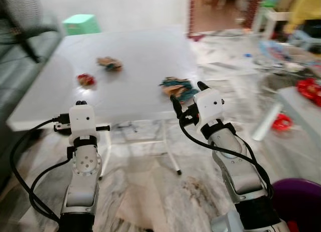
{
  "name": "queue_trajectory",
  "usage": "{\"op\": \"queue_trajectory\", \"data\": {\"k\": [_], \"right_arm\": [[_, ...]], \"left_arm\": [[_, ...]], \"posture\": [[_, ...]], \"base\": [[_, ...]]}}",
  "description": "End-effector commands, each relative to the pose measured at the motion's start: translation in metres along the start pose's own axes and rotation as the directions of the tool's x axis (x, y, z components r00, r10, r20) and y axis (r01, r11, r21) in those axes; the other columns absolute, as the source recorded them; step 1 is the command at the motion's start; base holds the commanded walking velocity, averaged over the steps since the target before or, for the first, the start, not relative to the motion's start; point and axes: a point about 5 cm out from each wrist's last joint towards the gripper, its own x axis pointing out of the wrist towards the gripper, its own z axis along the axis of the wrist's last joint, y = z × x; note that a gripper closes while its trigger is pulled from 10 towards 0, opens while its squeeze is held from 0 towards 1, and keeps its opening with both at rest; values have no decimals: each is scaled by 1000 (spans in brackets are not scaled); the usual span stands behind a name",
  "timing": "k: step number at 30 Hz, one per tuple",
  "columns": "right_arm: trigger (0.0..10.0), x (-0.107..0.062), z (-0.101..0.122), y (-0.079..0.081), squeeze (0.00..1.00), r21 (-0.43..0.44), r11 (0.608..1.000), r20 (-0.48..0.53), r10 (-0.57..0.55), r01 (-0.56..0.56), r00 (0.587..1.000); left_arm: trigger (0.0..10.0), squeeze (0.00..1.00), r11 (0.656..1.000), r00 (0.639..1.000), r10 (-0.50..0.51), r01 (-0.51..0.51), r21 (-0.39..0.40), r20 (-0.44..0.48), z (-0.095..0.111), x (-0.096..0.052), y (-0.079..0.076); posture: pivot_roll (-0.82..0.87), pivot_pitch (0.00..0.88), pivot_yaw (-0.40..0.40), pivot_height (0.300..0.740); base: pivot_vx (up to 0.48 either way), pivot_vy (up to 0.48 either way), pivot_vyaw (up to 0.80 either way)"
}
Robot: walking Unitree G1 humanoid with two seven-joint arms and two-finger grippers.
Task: Picking trash to rubbish bin
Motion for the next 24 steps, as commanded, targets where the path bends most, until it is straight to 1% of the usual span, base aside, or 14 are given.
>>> {"op": "queue_trajectory", "data": {"k": [1, 4, 7, 8, 9, 12, 15, 19, 24], "right_arm": [[10000, 3, 4, 6, 0, 7, 1000, 24, 23, -23, 999], [10000, 4, 5, 7, 0, 5, 1000, 27, 26, -27, 999], [10000, 3, 5, 9, 0, 6, 1000, 32, 30, -30, 999], [10000, 3, 5, 9, 0, 6, 1000, 32, 30, -30, 999], [10000, 3, 5, 9, 0, 8, 1000, 34, 30, -30, 999], [10000, 3, 6, 11, 0, 14, 999, 41, 34, -34, 999], [10000, 3, 6, 13, 0, 19, 999, 47, 48, -49, 998], [10000, 3, 7, 14, 0, 16, 998, 50, 53, -54, 997], [10000, 3, 7, 14, 0, 19, 998, 54, 64, -65, 996]], "left_arm": [[10000, 0, 1000, 1000, 16, -16, 14, 21, 3, 3, 4], [10000, 0, 1000, 1000, 3, -3, 11, 23, 4, 4, 3], [10000, 0, 998, 998, -57, 58, -20, 19, 5, 5, -3], [10000, 0, 998, 998, -57, 58, -20, 19, 5, 5, -3], [10000, 0, 996, 996, -89, 90, -23, 26, 7, 4, -7], [10000, 0, 987, 988, -149, 151, -54, 40, 10, 3, -16], [10000, 0, 982, 983, -175, 178, -66, 49, 12, 3, -19], [10000, 0, 981, 982, -180, 183, -65, 50, 13, 3, -20], [10000, 0, 974, 978, -204, 208, -87, 50, 13, 2, -25]], "posture": [[5, 4, 8, 740], [2, 6, 20, 740], [-2, 8, 28, 740], [-2, 8, 28, 740], [-8, 8, 40, 740], [-8, 8, 43, 740], [-9, 8, 43, 740], [-10, 8, 44, 740], [-12, 8, 42, 740]], "base": [[0, 0, 800], [0, 0, 800], [0, 0, 800], [0, 0, 800], [0, 0, 800], [0, 0, 800], [0, 0, 800], [0, 0, 800], [0, 0, 800]]}}
